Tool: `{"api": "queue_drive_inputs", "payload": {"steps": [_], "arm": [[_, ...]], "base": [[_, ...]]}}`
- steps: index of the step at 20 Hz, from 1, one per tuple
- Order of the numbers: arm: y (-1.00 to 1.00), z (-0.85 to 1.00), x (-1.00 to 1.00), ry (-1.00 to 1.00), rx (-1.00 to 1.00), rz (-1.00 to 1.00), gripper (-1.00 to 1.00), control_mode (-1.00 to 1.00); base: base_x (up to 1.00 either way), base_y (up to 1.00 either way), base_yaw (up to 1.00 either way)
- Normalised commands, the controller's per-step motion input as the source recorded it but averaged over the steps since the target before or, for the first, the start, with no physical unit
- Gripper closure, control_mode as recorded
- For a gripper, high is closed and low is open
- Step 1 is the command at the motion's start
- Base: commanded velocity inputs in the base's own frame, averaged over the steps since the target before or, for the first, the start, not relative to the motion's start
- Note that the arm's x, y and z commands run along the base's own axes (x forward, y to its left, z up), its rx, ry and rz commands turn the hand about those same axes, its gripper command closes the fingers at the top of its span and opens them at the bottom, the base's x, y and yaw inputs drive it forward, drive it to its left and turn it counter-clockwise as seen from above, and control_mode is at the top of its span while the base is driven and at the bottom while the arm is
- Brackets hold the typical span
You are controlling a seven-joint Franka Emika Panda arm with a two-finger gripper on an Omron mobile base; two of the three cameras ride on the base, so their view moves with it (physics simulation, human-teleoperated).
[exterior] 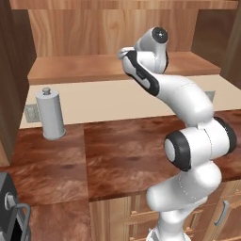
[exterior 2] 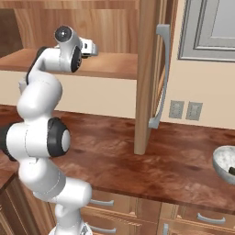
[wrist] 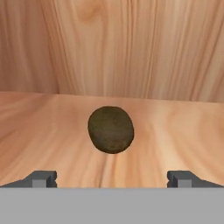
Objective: Pick the kiwis from the cabinet and place them in one bowl. Pick the tangerine from the sink and place it in the other bowl.
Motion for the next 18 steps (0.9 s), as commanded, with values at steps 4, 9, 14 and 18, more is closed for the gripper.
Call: {"api": "queue_drive_inputs", "payload": {"steps": [4,9,14,18], "arm": [[0.08,-0.06,0.43,0.00,0.00,0.00,-1.00,-1.00],[0.07,-0.04,0.45,0.00,0.00,0.00,-1.00,-1.00],[0.02,0.00,0.36,0.00,0.00,0.00,-1.00,-1.00],[0.00,-0.01,0.28,0.00,0.00,0.01,-1.00,-1.00]], "base": [[0.00,0.00,0.00],[0.00,0.00,0.00],[0.00,0.00,0.00],[0.00,0.00,0.00]]}}
